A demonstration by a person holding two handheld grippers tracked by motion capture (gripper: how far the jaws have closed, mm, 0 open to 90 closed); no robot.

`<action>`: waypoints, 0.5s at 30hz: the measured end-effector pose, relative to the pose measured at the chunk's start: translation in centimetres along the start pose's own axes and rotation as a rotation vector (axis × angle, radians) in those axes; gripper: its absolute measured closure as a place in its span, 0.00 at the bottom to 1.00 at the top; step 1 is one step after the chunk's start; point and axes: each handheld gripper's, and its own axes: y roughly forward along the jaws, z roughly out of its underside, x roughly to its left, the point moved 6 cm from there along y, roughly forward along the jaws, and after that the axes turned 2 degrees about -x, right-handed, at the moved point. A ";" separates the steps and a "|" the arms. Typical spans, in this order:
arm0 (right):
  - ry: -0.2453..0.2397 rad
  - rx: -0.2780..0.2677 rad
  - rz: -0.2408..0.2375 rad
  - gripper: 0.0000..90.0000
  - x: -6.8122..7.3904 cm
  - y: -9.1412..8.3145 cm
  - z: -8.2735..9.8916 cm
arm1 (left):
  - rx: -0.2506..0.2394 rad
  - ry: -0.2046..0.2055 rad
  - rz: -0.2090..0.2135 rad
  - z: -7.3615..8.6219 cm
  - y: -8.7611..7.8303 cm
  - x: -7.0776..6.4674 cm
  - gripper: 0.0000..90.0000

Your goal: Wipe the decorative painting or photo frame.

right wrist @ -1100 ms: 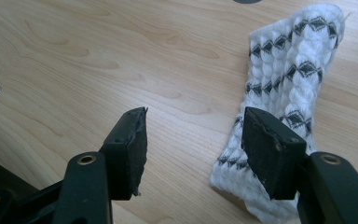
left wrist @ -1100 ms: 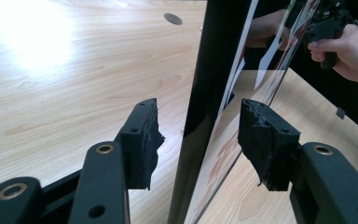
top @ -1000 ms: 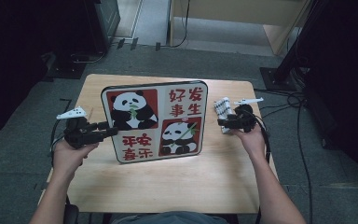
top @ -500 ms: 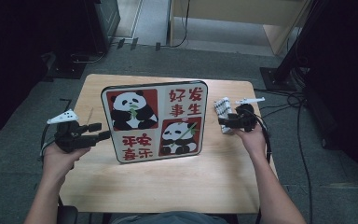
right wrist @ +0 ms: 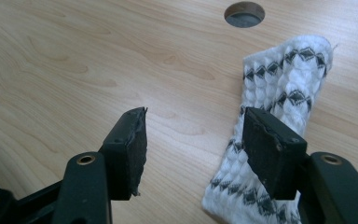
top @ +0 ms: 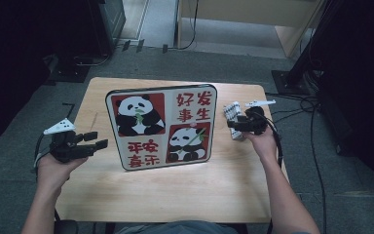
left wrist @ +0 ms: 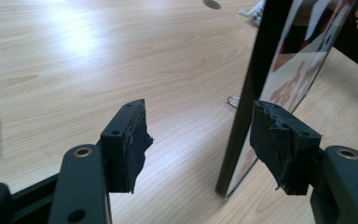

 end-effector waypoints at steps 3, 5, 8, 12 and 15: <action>-0.011 -0.012 -0.001 0.46 0.0 0.3 -0.1 | 0.002 -0.006 -0.015 0.2 0.0 0.4 0.40; -0.012 -0.006 -0.004 0.46 0.2 0.4 -0.2 | 0.001 0.000 -0.019 0.4 0.0 0.5 0.40; -0.025 0.005 0.005 0.46 0.3 0.7 -0.2 | -0.002 0.007 -0.027 0.5 0.0 0.6 0.39; -0.029 0.006 0.007 0.45 0.3 0.9 -0.3 | -0.007 0.004 -0.039 0.5 0.4 1.2 0.39; -0.024 0.005 -0.012 0.43 0.3 1.0 -0.3 | -0.023 0.016 -0.055 0.5 0.7 1.6 0.39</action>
